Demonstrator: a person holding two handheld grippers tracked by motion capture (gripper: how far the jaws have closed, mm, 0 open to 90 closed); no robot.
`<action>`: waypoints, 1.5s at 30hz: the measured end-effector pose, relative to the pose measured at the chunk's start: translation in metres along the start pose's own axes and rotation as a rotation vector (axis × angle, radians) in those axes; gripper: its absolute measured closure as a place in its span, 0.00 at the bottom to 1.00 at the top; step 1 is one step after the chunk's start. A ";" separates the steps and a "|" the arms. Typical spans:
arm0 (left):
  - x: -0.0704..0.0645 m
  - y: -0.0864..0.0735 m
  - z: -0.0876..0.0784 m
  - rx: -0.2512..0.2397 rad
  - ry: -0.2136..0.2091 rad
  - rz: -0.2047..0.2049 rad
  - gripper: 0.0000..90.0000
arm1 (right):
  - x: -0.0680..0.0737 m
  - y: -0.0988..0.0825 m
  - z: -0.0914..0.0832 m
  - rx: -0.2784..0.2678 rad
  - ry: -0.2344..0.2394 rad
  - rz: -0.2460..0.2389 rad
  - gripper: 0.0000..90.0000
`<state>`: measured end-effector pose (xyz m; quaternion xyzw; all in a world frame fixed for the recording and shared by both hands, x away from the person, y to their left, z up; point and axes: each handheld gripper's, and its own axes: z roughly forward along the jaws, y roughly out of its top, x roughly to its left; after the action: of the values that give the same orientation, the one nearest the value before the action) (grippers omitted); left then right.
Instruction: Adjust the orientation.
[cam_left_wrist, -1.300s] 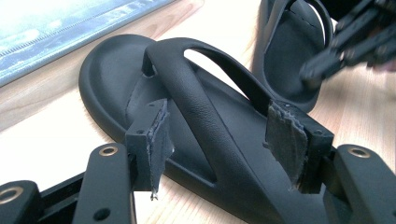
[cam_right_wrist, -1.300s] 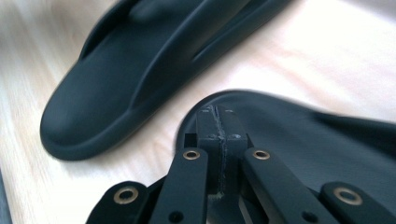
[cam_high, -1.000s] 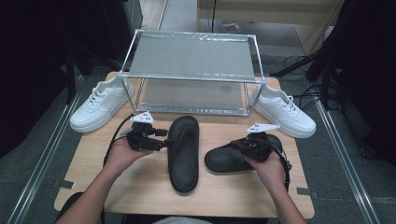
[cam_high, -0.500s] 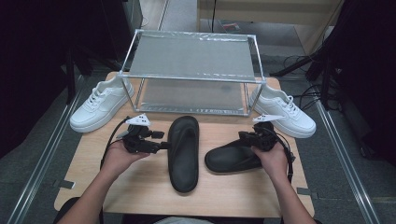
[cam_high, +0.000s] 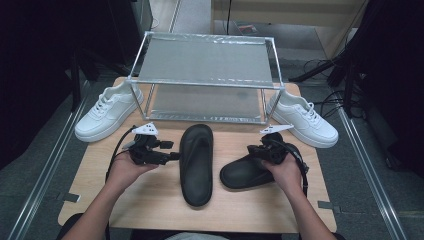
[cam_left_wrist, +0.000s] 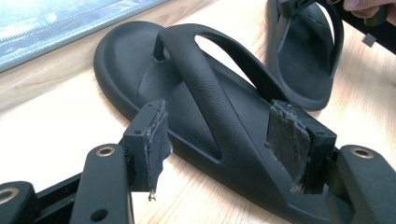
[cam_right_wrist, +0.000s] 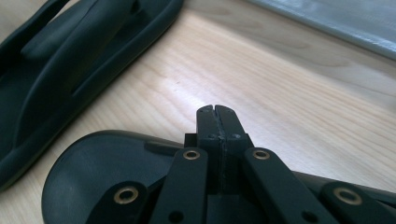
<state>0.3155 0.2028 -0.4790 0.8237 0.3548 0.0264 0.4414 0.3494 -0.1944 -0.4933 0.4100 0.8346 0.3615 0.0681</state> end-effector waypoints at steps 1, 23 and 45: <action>0.000 0.000 0.000 0.002 -0.002 0.000 0.43 | 0.002 0.000 0.001 0.008 0.004 -0.004 1.00; -0.001 0.014 0.016 0.018 -0.031 0.008 0.43 | 0.025 -0.011 -0.008 -0.022 0.093 0.000 1.00; 0.000 0.019 0.020 0.024 -0.021 0.005 0.42 | -0.049 -0.048 -0.080 -0.114 -0.111 0.202 1.00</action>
<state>0.3329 0.1818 -0.4771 0.8301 0.3485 0.0145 0.4351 0.3183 -0.2935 -0.4754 0.5069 0.7621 0.3902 0.1005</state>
